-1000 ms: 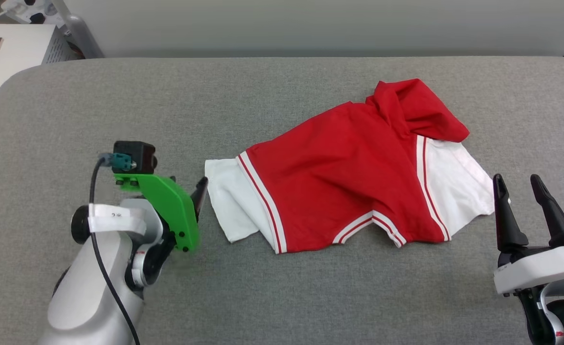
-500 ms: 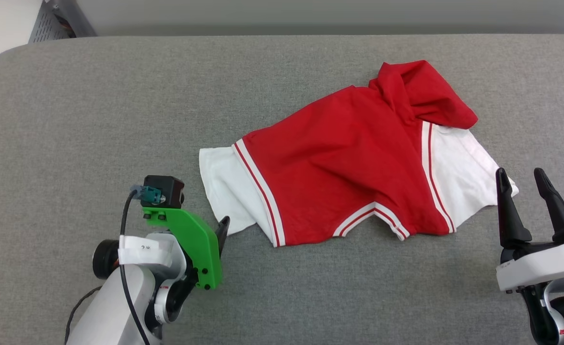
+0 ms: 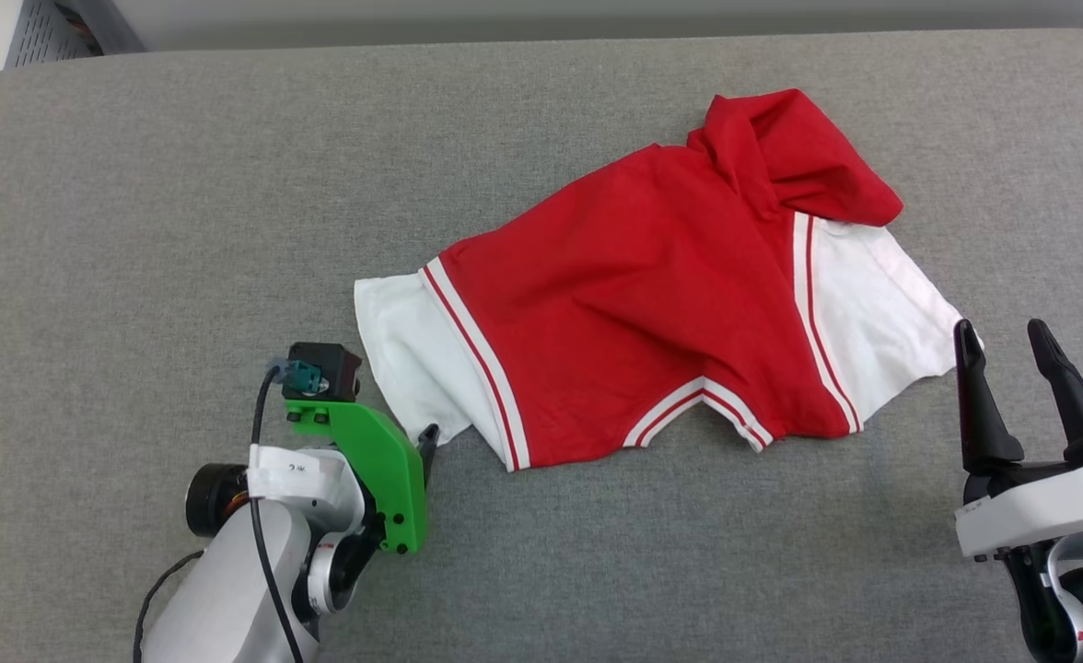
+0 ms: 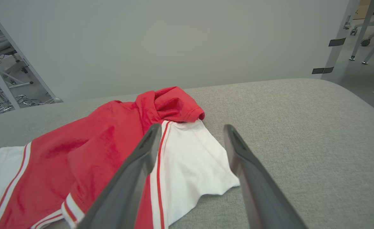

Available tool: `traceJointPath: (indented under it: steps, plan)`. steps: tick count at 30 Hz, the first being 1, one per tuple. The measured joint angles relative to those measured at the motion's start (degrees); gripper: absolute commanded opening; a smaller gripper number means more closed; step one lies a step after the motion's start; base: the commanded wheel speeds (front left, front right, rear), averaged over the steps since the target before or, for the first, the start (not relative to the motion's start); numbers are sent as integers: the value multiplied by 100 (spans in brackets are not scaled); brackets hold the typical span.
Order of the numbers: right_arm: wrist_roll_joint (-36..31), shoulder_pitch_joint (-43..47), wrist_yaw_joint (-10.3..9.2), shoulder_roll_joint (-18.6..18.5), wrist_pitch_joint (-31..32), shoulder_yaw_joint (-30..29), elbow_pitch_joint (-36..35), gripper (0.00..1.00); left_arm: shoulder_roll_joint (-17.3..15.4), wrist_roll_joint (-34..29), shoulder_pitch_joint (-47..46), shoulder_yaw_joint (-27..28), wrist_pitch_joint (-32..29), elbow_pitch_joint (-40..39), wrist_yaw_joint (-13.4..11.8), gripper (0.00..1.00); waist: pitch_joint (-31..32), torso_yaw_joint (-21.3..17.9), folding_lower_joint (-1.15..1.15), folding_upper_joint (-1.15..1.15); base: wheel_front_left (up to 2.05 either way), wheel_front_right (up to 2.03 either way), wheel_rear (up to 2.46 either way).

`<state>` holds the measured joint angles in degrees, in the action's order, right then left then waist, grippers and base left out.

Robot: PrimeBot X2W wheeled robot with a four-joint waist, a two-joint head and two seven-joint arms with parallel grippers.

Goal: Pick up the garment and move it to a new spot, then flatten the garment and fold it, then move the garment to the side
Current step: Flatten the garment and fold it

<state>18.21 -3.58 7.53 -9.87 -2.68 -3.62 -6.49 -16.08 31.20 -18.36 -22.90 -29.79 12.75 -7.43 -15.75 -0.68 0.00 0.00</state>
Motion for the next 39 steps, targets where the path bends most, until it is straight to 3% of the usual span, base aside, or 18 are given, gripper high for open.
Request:
traceJointPath:
  steps: [3, 4, 5, 6, 13, 18, 24, 31, 39]
  plan:
    - [0, -6, 0, -2, 15, -3, -8, 100, -2, -30, -73, -115, -33, 120, 77, 100, -32, -20, 0, 0, 0, 0, 0]
    - [0, -7, 0, -5, 15, -5, -8, 100, -8, -45, -93, -153, -55, 158, 119, 77, -38, -25, 0, 0, 0, 0, 0]
    - [0, -7, 0, -7, 16, -7, -8, 100, -10, -47, -113, -187, -70, 189, 135, 25, -37, -26, 0, 0, 0, 0, 0]
    - [0, -7, 0, -7, 16, -8, -8, 100, -10, -47, -143, -221, -77, 232, 174, 0, -31, -26, 0, 0, 0, 0, 0]
    - [-1, -8, 0, -56, 104, -38, 46, 100, 137, 8, -163, -267, 65, 452, 268, 0, 109, 9, 0, 0, 0, 0, 0]
    - [-19, -39, 0, -325, 669, -133, 209, 100, 69, 70, -7, -99, 229, 186, 238, 0, 230, 84, 0, 0, 0, 0, 0]
    - [119, -502, 1, -628, 2290, -348, 554, 100, -448, 190, 159, 162, 80, -747, 165, 0, 269, 175, 0, 0, 0, 0, 0]
    - [221, -1295, 0, -791, 4342, -498, 989, 100, -778, 272, 454, 312, -283, -1902, -22, 0, 119, 261, 0, 0, 0, 0, 0]
    - [145, -2063, 0, -878, 5525, -513, 1537, 100, -824, 265, 531, 286, -410, -2506, -98, 0, -127, 404, 0, 0, 0, 0, 0]
